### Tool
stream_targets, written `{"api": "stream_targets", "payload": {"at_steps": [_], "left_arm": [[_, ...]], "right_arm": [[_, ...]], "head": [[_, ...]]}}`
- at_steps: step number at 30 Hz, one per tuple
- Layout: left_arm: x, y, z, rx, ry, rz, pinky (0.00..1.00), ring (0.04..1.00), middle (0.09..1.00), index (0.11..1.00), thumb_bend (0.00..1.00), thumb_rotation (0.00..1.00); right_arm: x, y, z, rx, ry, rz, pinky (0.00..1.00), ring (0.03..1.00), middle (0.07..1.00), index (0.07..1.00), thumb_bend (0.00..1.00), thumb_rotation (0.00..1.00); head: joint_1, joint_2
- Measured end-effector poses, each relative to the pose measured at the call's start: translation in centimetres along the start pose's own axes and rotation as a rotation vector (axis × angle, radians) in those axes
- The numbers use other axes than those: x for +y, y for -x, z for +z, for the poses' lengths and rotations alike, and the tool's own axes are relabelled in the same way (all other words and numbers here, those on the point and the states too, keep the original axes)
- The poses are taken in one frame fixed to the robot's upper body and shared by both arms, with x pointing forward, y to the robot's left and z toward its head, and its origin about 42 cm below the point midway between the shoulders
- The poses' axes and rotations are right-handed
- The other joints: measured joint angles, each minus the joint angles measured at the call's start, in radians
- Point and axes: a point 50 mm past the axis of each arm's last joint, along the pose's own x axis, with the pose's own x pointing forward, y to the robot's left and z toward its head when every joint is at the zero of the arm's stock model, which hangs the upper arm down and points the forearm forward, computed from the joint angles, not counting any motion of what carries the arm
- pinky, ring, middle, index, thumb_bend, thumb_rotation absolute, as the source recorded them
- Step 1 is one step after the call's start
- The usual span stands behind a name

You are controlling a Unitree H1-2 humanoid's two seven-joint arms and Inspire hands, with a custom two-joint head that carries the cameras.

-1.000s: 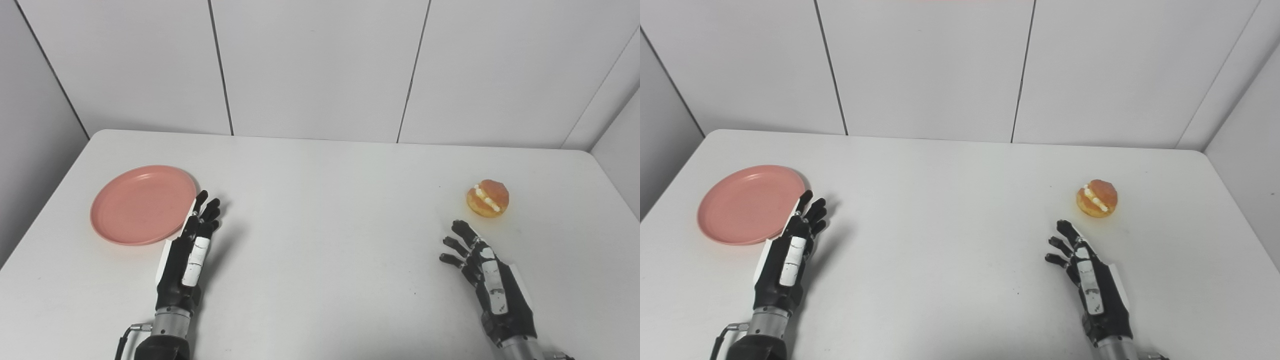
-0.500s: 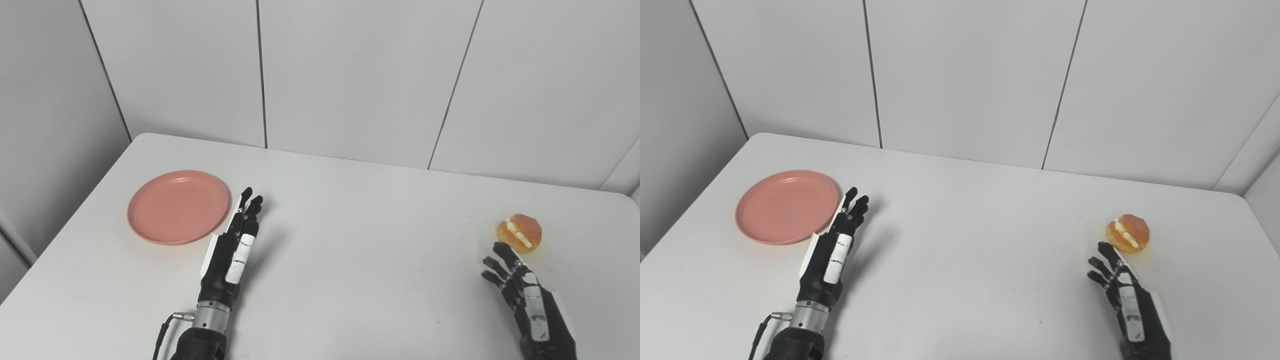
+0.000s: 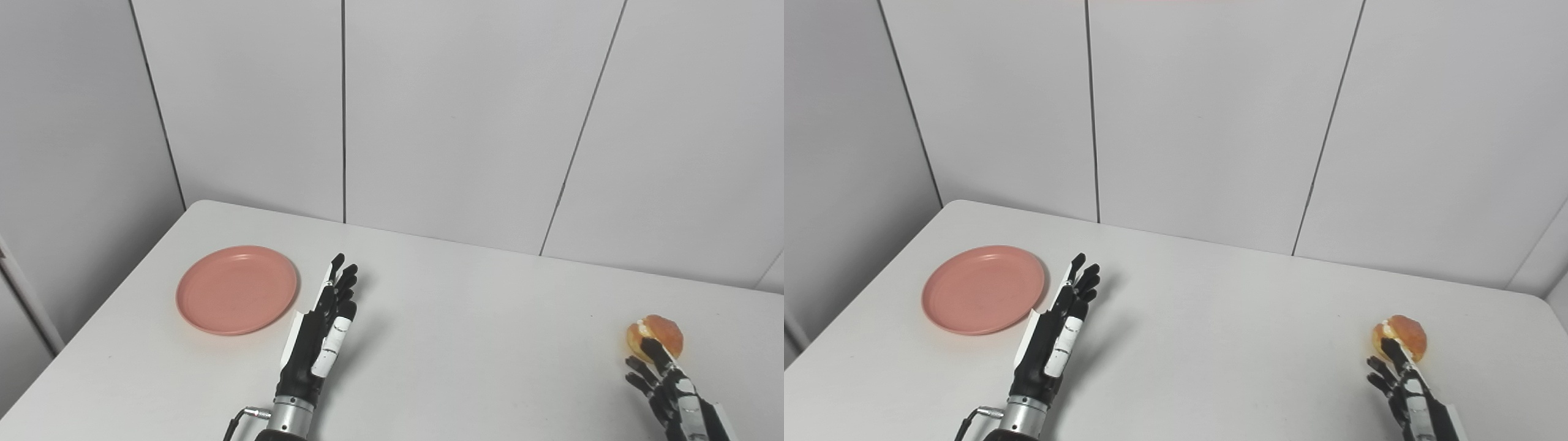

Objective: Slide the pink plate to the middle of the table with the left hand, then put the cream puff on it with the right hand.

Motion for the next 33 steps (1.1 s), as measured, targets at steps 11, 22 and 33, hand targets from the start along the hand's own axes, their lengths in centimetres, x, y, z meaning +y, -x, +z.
{"api": "stream_targets", "payload": {"at_steps": [11,22,33], "left_arm": [[-0.4,-0.8,-0.1,-0.034,-0.001,0.003,0.9,0.926,0.932,0.986,0.64,0.96],[-0.4,0.4,1.3,-0.091,0.133,0.061,0.97,0.931,0.932,0.952,0.73,0.88],[4.0,-1.3,7.4,-0.129,0.135,0.058,0.88,0.897,0.899,0.887,0.88,0.91]], "right_arm": [[-0.1,-0.3,-0.1,0.004,0.001,0.007,0.9,0.894,0.965,0.913,0.85,1.0],[0.1,0.2,0.5,-0.02,-0.005,0.017,0.92,0.922,0.98,0.936,0.85,1.0],[0.8,2.3,0.5,0.038,-0.014,0.015,0.85,0.86,0.937,0.924,0.8,1.0]], "head": [[0.003,-0.017],[0.011,0.014],[-0.005,0.026]]}}
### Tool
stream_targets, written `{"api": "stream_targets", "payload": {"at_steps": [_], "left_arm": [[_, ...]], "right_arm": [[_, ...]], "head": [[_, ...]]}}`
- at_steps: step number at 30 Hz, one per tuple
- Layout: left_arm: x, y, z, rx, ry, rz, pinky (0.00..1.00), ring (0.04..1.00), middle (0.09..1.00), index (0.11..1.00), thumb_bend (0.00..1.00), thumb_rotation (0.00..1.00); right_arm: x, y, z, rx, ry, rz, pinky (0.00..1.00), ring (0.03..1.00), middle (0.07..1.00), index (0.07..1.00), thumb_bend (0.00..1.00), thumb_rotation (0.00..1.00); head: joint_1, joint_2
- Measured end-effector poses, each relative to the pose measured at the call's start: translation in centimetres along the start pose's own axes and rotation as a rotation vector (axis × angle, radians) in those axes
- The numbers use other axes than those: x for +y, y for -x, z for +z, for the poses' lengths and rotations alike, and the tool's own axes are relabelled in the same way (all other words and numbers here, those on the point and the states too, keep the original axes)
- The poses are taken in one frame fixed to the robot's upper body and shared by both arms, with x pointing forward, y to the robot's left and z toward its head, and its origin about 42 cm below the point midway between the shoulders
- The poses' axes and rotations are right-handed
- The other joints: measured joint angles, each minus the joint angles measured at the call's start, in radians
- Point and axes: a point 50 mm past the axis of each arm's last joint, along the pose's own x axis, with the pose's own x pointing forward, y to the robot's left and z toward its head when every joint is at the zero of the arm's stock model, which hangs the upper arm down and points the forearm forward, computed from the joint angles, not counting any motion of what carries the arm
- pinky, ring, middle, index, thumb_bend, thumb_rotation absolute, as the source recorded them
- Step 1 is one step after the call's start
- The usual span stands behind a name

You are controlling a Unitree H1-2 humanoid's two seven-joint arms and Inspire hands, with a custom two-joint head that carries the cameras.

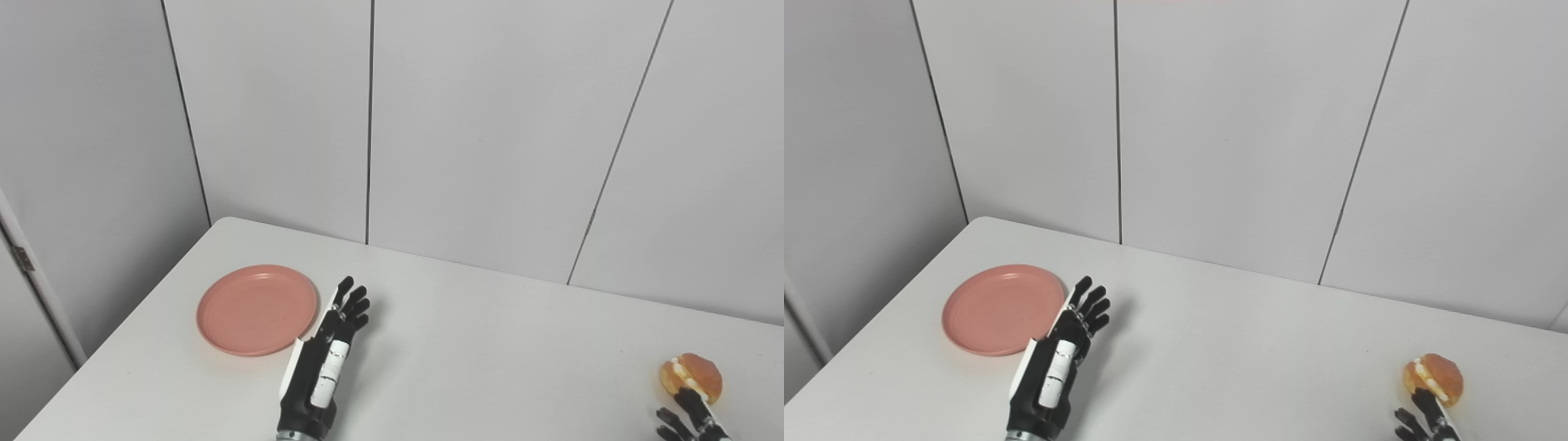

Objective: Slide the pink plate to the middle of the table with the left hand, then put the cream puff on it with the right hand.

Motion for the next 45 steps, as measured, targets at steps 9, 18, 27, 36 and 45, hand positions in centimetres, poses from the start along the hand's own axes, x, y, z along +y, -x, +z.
{"api": "stream_targets", "payload": {"at_steps": [9,18,27,36,45], "left_arm": [[6.3,-5.7,3.3,-0.115,-0.118,0.009,0.89,0.926,0.933,0.922,0.91,0.91],[15.0,-8.7,4.7,-0.101,-0.256,0.155,0.91,0.897,0.904,0.899,0.96,0.89],[19.0,-10.0,2.9,-0.053,-0.321,0.239,0.85,0.898,0.905,0.919,0.98,0.85],[22.9,-10.1,0.0,0.012,-0.32,0.272,0.94,0.919,0.905,0.934,0.95,0.87],[23.8,-8.6,-3.3,0.107,-0.287,0.266,0.83,0.925,0.92,0.967,0.87,0.87]], "right_arm": [[0.4,-0.1,0.2,-0.005,0.003,-0.014,0.81,0.837,0.91,0.918,0.79,1.0],[0.3,0.0,0.0,0.003,0.018,-0.023,0.8,0.828,0.902,0.914,0.8,1.0],[0.4,-0.1,0.1,0.0,0.015,-0.025,0.8,0.824,0.884,0.906,0.82,1.0],[0.4,0.0,0.1,0.001,0.012,-0.023,0.8,0.829,0.886,0.917,0.82,1.0],[0.4,0.0,0.1,-0.001,0.006,-0.021,0.8,0.829,0.888,0.921,0.82,1.0]], "head": [[-0.015,-0.003],[-0.009,0.0],[-0.003,0.003],[-0.005,0.011],[-0.003,0.018]]}}
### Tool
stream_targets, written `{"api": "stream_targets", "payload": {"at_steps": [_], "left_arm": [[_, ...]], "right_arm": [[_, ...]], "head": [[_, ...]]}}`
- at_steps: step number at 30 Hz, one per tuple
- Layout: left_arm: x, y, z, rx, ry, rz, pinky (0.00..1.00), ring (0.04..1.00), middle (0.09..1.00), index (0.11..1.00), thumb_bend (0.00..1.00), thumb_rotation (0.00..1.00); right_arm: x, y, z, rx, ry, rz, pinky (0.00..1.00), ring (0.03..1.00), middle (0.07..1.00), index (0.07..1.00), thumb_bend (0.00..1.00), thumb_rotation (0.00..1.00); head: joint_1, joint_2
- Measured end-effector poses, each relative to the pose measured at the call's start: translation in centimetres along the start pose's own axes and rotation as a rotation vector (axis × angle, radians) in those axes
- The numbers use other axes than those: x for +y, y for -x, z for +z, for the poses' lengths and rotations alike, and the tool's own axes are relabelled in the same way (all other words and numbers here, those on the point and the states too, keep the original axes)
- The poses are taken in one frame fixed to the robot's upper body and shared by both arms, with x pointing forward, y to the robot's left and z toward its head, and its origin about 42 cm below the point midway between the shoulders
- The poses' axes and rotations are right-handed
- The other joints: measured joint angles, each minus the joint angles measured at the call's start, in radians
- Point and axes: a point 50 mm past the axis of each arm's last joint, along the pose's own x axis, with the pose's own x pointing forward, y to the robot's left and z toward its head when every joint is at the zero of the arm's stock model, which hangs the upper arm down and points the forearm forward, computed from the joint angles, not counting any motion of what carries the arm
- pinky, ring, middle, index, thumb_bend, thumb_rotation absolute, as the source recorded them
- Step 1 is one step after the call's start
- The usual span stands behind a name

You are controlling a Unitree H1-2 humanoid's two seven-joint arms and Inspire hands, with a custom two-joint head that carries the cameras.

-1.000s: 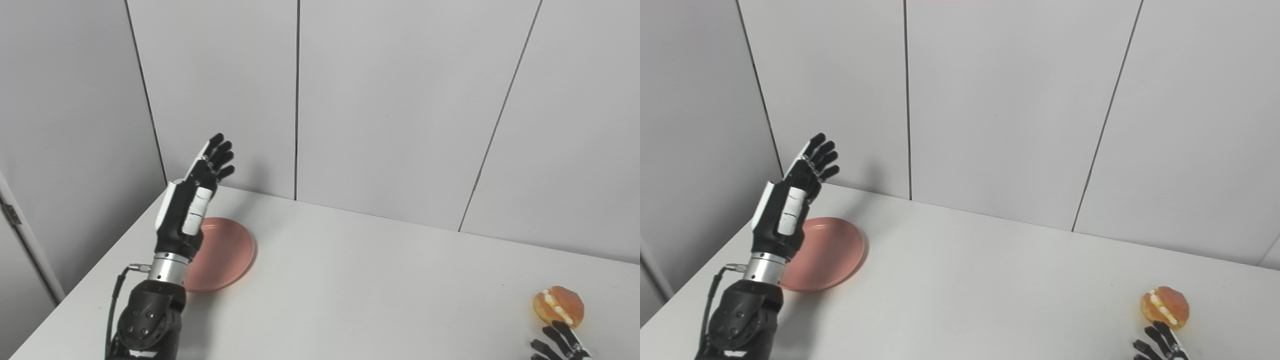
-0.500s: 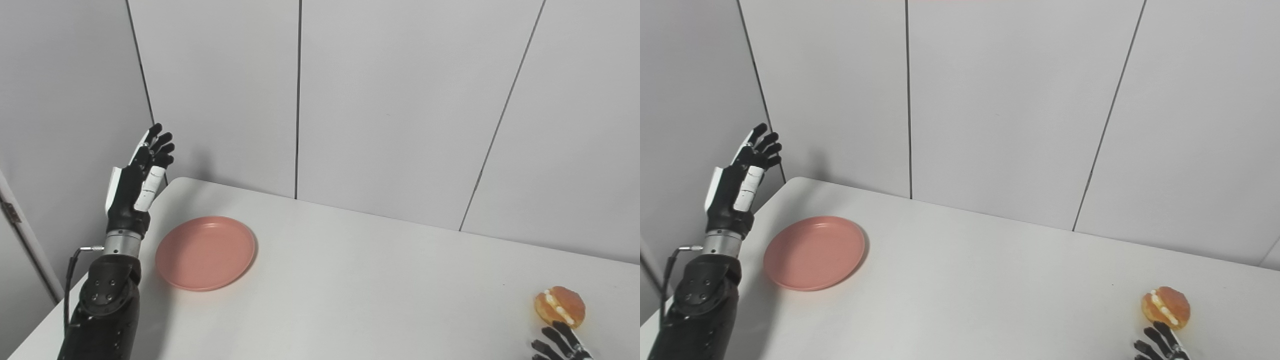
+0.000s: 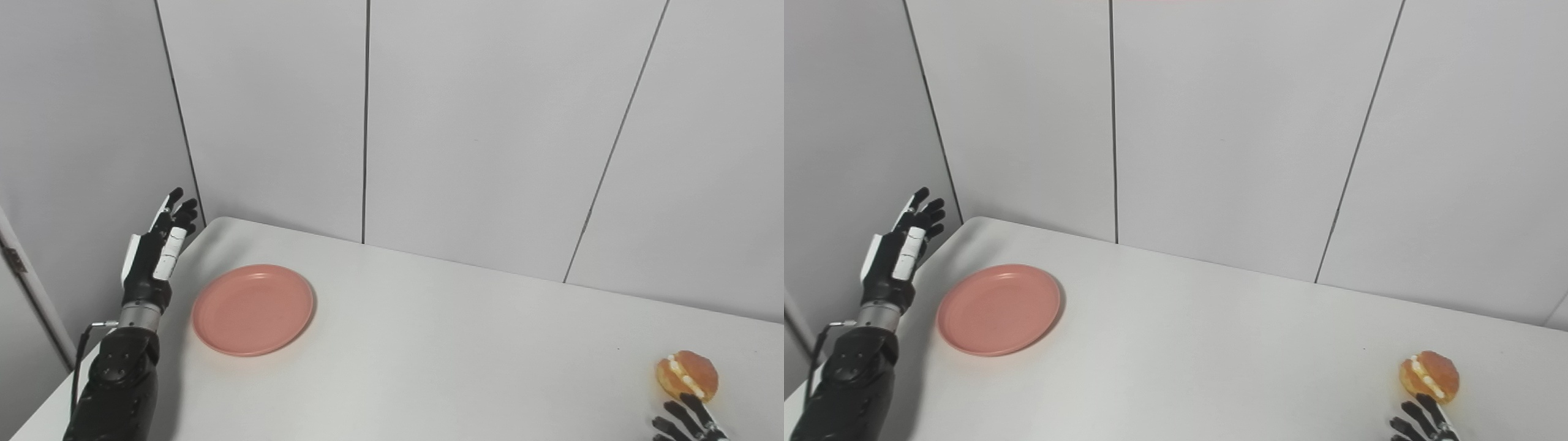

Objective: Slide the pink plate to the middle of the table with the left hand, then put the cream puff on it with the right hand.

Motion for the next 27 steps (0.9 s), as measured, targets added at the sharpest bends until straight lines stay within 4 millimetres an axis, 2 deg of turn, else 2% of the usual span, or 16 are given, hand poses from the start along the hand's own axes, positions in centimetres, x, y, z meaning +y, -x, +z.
{"api": "stream_targets", "payload": {"at_steps": [2,6,9,18,23,27], "left_arm": [[0.1,0.2,-0.5,0.013,0.012,-0.004,0.86,0.918,0.922,0.98,0.92,0.85],[0.1,0.6,-1.6,0.054,0.009,-0.003,0.9,0.913,0.924,0.972,0.9,0.85],[0.0,1.0,-2.4,0.086,0.007,-0.006,0.9,0.897,0.921,0.962,0.9,0.86],[-0.7,1.9,-4.0,0.142,0.008,-0.055,0.91,0.907,0.905,0.972,0.9,0.87],[-1.5,2.0,-4.1,0.142,-0.003,-0.082,0.93,0.903,0.906,0.978,0.9,0.89],[-2.3,2.1,-4.0,0.134,0.007,-0.109,0.91,0.9,0.898,0.986,0.89,0.87]], "right_arm": [[0.0,0.0,0.0,-0.001,-0.004,0.0,0.81,0.832,0.891,0.922,0.82,1.0],[0.0,0.0,0.0,-0.001,-0.005,0.001,0.8,0.83,0.888,0.921,0.82,1.0],[0.0,0.0,0.0,-0.001,-0.004,0.001,0.81,0.832,0.884,0.92,0.83,1.0],[0.0,0.0,0.0,0.0,-0.006,0.004,0.81,0.837,0.897,0.911,0.82,1.0],[-0.1,0.2,0.0,0.001,-0.004,0.003,0.79,0.827,0.886,0.904,0.82,1.0],[-0.1,0.2,0.0,0.0,-0.004,0.004,0.79,0.827,0.888,0.905,0.82,1.0]], "head": [[0.002,0.002],[-0.006,-0.006],[-0.017,-0.014],[-0.017,-0.002],[-0.023,0.0],[-0.023,0.0]]}}
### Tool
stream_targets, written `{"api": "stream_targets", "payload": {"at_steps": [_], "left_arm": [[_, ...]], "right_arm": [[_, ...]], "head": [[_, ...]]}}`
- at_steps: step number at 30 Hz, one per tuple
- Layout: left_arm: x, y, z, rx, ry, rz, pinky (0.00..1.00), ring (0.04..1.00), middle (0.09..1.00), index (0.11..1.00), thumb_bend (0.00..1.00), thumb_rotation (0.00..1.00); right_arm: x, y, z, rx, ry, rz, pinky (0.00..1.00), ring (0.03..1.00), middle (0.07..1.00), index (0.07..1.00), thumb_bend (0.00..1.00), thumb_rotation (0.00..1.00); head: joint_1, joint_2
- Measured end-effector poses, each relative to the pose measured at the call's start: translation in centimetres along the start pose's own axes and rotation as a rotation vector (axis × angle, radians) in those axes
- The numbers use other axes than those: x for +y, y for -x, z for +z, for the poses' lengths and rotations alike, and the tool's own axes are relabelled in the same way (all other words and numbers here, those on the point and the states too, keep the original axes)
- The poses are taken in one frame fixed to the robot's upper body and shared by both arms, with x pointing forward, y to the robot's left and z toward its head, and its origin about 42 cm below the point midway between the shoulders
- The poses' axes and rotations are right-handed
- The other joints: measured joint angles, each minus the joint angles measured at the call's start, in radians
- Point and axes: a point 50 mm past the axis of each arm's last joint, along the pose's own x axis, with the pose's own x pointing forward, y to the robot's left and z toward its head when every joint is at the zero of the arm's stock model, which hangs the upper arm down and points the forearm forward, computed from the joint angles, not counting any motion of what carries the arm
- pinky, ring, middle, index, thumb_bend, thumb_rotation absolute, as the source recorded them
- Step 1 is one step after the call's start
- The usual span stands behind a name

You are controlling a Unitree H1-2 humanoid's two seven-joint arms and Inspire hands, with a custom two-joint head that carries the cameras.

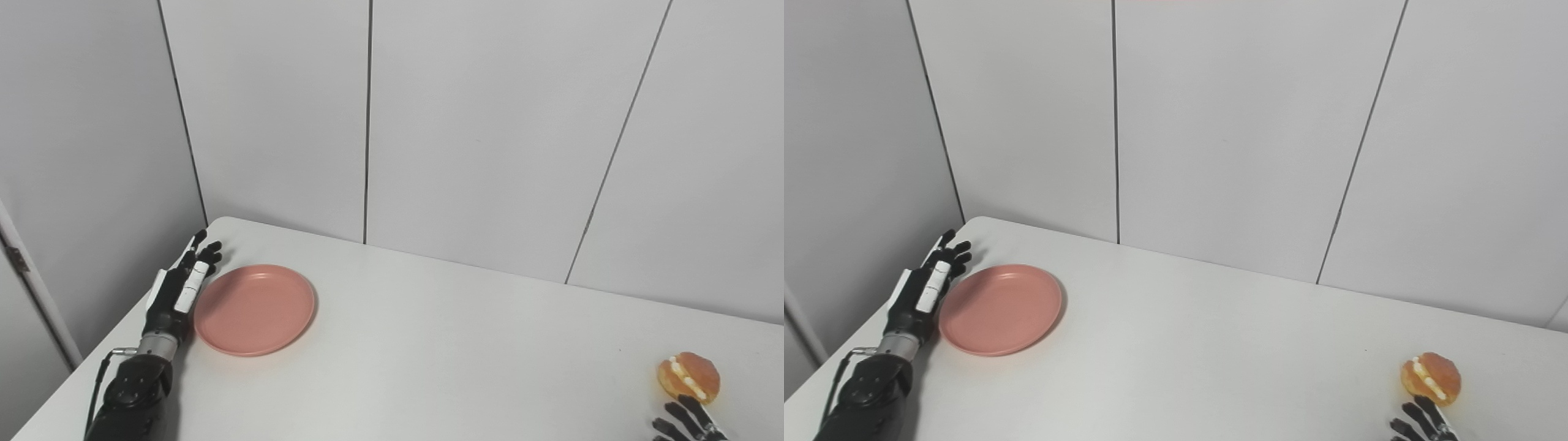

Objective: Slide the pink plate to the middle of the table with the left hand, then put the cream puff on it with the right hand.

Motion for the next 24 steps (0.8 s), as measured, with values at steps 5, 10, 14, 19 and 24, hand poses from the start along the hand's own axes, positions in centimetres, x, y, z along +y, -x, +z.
{"api": "stream_targets", "payload": {"at_steps": [5,10,14,19,24], "left_arm": [[-1.5,0.7,0.3,-0.016,-0.001,-0.047,0.97,0.935,0.927,1.0,0.86,0.9],[-2.2,1.0,0.2,0.001,-0.008,-0.096,1.0,0.96,0.944,1.0,0.85,0.93],[-2.4,1.1,0.2,0.0,-0.002,-0.116,1.0,0.966,0.948,1.0,0.9,0.92],[-2.9,1.3,0.2,-0.005,0.021,-0.139,1.0,0.962,0.953,1.0,0.93,0.9],[-3.6,1.4,0.2,-0.007,0.033,-0.153,0.98,0.928,0.933,0.997,0.98,0.87]], "right_arm": [[0.0,0.0,0.0,0.0,0.0,0.001,0.79,0.829,0.894,0.907,0.82,1.0],[0.1,0.2,0.1,0.0,0.0,0.004,0.79,0.827,0.893,0.907,0.83,1.0],[0.3,0.5,0.1,0.001,0.0,0.006,0.79,0.823,0.889,0.904,0.81,1.0],[0.4,0.7,0.1,0.004,0.001,0.005,0.79,0.816,0.882,0.903,0.82,1.0],[0.5,0.9,0.2,0.005,0.004,0.001,0.79,0.815,0.879,0.902,0.81,1.0]], "head": [[-0.002,0.009],[-0.005,0.017],[-0.009,0.025],[-0.011,0.029],[-0.012,0.035]]}}
